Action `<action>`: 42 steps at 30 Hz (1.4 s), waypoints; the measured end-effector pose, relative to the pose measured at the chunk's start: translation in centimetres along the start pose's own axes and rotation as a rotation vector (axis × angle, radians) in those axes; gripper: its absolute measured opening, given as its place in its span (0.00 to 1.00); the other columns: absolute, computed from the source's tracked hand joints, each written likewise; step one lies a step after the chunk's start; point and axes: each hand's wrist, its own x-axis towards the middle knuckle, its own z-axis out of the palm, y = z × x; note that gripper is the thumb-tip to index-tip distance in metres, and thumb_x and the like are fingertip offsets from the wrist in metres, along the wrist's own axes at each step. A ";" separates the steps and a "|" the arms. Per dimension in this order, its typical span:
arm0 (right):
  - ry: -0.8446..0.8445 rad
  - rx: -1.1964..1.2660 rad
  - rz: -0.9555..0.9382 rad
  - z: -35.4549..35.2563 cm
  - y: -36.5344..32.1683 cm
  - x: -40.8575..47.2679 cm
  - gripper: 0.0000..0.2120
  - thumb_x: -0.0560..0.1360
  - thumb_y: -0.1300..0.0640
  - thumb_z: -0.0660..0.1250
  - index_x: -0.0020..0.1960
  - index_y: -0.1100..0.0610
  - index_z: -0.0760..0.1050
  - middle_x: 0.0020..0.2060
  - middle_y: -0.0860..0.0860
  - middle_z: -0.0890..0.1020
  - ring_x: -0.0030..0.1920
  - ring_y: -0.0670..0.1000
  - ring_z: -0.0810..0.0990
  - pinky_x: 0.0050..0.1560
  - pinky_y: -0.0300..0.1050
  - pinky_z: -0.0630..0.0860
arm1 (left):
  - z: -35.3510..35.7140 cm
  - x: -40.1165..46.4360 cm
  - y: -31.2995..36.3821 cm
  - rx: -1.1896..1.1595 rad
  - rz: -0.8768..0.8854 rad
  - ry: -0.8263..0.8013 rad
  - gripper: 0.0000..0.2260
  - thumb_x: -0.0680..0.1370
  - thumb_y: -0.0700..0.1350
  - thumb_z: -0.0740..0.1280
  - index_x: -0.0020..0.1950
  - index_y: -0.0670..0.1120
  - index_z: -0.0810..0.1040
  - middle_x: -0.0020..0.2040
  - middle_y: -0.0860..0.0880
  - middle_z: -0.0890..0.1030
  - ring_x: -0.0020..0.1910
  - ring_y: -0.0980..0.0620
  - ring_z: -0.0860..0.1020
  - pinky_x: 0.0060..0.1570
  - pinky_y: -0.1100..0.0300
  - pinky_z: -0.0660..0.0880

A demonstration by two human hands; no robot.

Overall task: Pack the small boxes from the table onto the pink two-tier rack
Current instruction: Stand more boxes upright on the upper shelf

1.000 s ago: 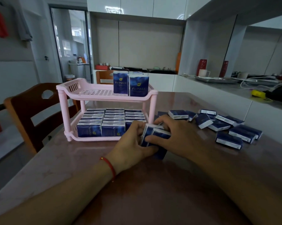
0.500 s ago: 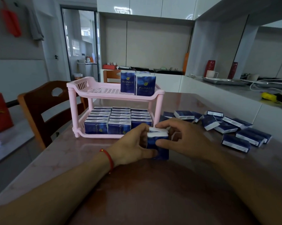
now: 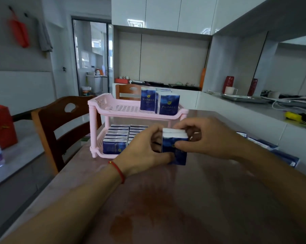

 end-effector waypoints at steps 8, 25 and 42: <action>0.138 0.091 -0.107 -5.7 -6.3 6.9 0.09 0.73 0.56 0.75 0.51 0.48 0.80 0.48 0.50 0.84 0.47 0.52 0.83 0.49 0.46 0.82 | -4.5 0.2 0.4 0.582 0.233 0.753 0.17 0.72 0.48 0.66 0.60 0.47 0.75 0.57 0.51 0.78 0.57 0.57 0.72 0.61 0.61 0.71; -0.122 -0.173 0.178 -2.4 -2.2 19.2 0.17 0.71 0.49 0.75 0.59 0.47 0.80 0.60 0.48 0.79 0.59 0.52 0.78 0.50 0.47 0.78 | -5.1 0.4 -2.7 0.934 0.104 0.684 0.19 0.69 0.46 0.69 0.59 0.47 0.72 0.57 0.49 0.77 0.63 0.47 0.73 0.78 0.46 0.56; -0.107 -0.328 0.178 -3.3 -3.2 18.5 0.23 0.75 0.49 0.71 0.68 0.53 0.74 0.67 0.52 0.75 0.65 0.54 0.74 0.61 0.51 0.74 | -4.8 0.3 -3.0 0.936 0.107 0.691 0.20 0.70 0.45 0.70 0.61 0.47 0.72 0.60 0.47 0.77 0.66 0.45 0.73 0.77 0.44 0.59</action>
